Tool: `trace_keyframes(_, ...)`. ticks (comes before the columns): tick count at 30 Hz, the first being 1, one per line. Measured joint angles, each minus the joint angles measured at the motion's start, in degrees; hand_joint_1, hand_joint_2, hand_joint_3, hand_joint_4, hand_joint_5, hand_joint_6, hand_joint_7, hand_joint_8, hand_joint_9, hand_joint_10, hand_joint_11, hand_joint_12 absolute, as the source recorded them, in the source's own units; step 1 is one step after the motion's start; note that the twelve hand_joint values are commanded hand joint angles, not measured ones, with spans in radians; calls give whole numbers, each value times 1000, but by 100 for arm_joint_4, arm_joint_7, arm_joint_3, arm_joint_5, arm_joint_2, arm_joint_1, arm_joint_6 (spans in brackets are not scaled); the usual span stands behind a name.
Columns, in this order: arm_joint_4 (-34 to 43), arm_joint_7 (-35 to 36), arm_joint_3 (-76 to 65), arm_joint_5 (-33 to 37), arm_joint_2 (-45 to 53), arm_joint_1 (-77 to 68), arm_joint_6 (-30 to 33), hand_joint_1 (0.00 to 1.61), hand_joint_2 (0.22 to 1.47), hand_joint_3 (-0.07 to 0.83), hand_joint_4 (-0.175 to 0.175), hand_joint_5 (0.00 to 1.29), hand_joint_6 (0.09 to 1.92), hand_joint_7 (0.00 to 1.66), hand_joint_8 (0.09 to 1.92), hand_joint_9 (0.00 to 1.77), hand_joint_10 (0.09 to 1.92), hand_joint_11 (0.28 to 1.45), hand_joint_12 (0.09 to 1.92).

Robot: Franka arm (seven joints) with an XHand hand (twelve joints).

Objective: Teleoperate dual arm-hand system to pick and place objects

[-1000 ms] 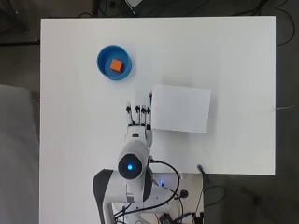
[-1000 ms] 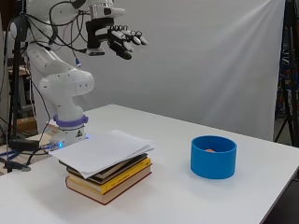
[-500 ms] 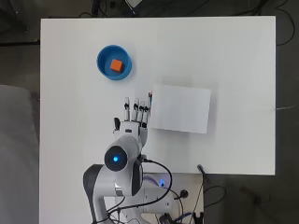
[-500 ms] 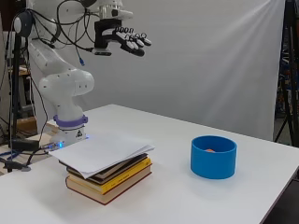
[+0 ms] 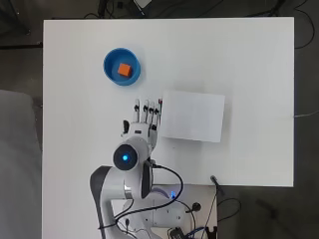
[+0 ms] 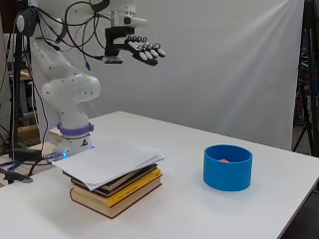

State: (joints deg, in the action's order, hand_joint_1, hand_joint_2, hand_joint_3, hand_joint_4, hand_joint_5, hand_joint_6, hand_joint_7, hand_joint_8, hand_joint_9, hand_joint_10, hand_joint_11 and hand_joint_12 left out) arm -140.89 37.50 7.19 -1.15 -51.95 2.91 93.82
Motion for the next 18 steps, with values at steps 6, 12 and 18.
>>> trace_keyframes(6, -144, -41, 158, 181, -312, -113, -23, 259, 1173, 9, 69, 229, 87, 268, 87, 365, 87, 413, 87)
trace_keyframes(12, -65, -297, 539, 318, -757, -172, -297, 237, 1179, -1, 69, 198, 87, 317, 87, 448, 87, 445, 87)
trace_keyframes(18, 298, -514, 727, 375, -342, -125, -612, 249, 1168, -4, 86, 184, 87, 304, 87, 454, 87, 461, 87)
